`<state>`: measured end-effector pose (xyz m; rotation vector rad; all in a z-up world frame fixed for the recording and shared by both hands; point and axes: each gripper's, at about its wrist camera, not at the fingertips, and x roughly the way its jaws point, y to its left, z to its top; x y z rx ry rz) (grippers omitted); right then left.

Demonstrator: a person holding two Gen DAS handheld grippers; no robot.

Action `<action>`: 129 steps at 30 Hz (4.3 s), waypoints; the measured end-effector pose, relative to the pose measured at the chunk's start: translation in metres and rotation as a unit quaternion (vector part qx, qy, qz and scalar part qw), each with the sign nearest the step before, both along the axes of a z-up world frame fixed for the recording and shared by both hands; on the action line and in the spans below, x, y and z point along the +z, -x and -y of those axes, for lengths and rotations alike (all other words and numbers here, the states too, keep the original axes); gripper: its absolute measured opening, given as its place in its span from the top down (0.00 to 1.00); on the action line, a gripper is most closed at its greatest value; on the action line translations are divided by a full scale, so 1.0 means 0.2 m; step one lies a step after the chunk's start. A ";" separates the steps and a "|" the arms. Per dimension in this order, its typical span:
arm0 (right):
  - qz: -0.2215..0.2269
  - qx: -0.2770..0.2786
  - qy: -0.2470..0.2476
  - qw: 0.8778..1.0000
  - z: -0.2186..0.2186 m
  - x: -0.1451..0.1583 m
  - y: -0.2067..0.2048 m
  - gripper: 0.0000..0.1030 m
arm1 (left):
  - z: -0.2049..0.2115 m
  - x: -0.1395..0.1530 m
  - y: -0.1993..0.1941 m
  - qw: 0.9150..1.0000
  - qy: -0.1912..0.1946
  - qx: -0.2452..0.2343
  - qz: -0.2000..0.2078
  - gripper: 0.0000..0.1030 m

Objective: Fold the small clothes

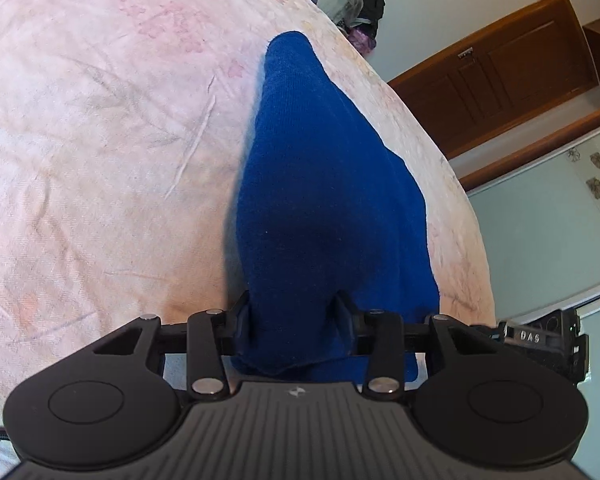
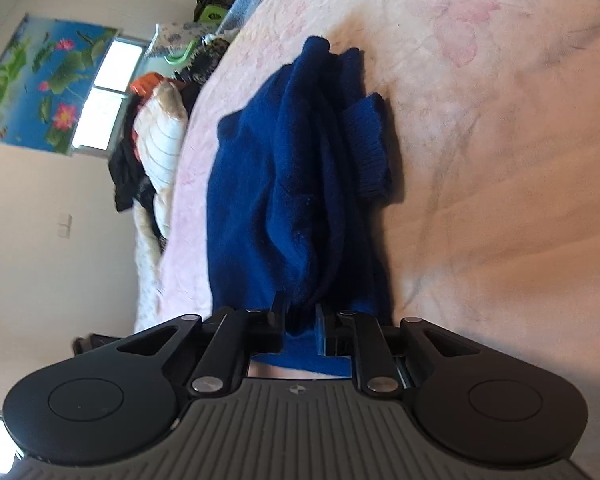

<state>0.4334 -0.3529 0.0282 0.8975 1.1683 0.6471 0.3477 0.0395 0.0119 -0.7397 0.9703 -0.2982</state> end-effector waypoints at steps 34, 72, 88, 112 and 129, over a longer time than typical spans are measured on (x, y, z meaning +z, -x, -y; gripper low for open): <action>0.072 -0.052 0.096 0.991 -0.04 0.04 -0.63 0.35 | -0.08 0.04 -0.14 1.000 0.006 -0.016 -0.001 0.26; 0.093 0.035 0.028 0.995 -0.22 0.05 -0.40 0.82 | -0.19 0.06 0.18 0.997 0.051 -0.043 -0.033 0.88; 0.103 -0.062 0.099 0.988 -0.14 0.06 -0.17 0.65 | -0.13 0.16 0.36 0.994 -0.103 -0.035 0.010 0.69; 0.184 -0.003 0.106 0.977 -0.55 0.29 -0.25 0.71 | 0.36 0.26 0.34 0.917 -0.302 -0.102 0.241 0.25; 0.123 0.085 0.106 0.983 -0.98 0.20 -0.44 0.58 | 0.41 0.17 0.31 0.917 -0.295 -0.145 0.227 0.24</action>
